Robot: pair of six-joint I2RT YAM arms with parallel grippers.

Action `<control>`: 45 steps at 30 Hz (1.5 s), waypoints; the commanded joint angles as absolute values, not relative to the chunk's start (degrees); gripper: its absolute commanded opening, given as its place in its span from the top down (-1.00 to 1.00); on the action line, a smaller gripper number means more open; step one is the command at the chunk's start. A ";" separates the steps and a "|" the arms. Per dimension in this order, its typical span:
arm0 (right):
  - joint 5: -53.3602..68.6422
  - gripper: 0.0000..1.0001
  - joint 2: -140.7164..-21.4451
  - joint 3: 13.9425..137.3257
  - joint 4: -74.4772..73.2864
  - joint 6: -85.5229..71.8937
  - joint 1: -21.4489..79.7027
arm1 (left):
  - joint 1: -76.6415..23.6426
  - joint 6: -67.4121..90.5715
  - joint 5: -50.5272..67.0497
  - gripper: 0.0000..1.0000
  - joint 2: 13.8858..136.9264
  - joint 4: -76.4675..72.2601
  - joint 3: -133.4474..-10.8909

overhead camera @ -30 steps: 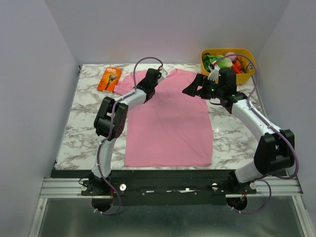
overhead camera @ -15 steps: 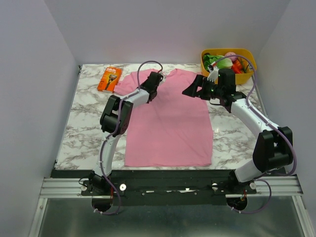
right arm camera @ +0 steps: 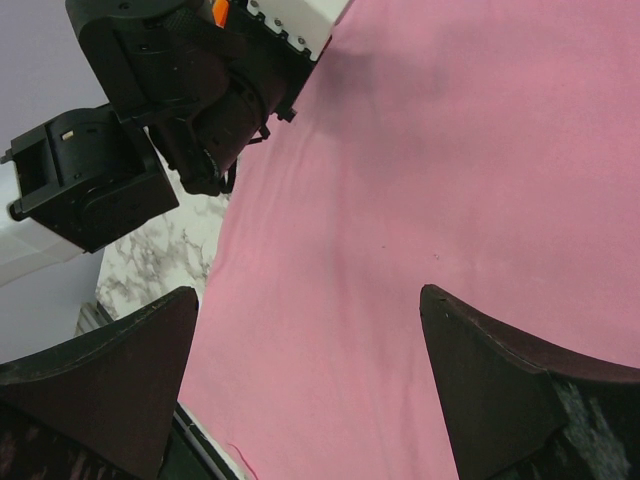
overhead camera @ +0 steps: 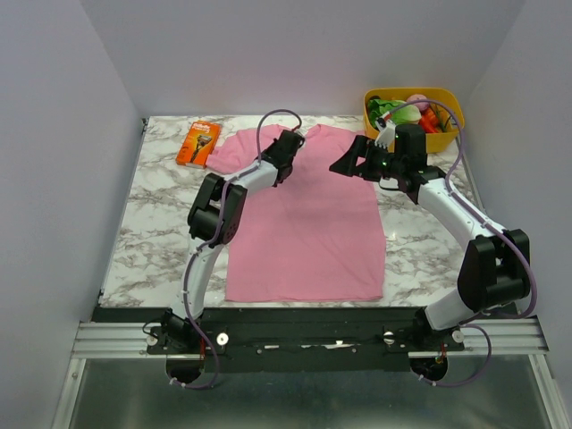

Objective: Pin the brooch onto the clothing

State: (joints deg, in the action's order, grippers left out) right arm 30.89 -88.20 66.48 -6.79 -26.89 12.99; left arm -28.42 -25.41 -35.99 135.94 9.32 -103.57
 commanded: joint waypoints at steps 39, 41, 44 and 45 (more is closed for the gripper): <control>34.45 -1.00 -87.01 63.81 -7.82 -26.02 11.51 | -34.37 -19.87 -42.98 1.00 143.35 18.63 -117.60; 34.54 -1.00 -86.84 63.90 -7.82 -25.93 11.51 | -34.28 -18.37 -41.75 1.00 142.21 18.55 -117.34; 34.80 -1.00 -86.40 63.98 -7.82 -25.84 11.43 | -34.28 -16.62 -39.64 1.00 140.98 18.11 -116.63; 34.98 -0.99 -86.05 64.07 -7.74 -25.84 11.43 | -34.19 -16.09 -38.59 1.00 140.89 18.28 -116.80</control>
State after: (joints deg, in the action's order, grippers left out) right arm 32.99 -87.94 64.29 -7.03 -26.83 11.88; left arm -34.11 -20.51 -43.55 143.57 17.65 -116.51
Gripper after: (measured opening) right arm 0.997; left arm 0.013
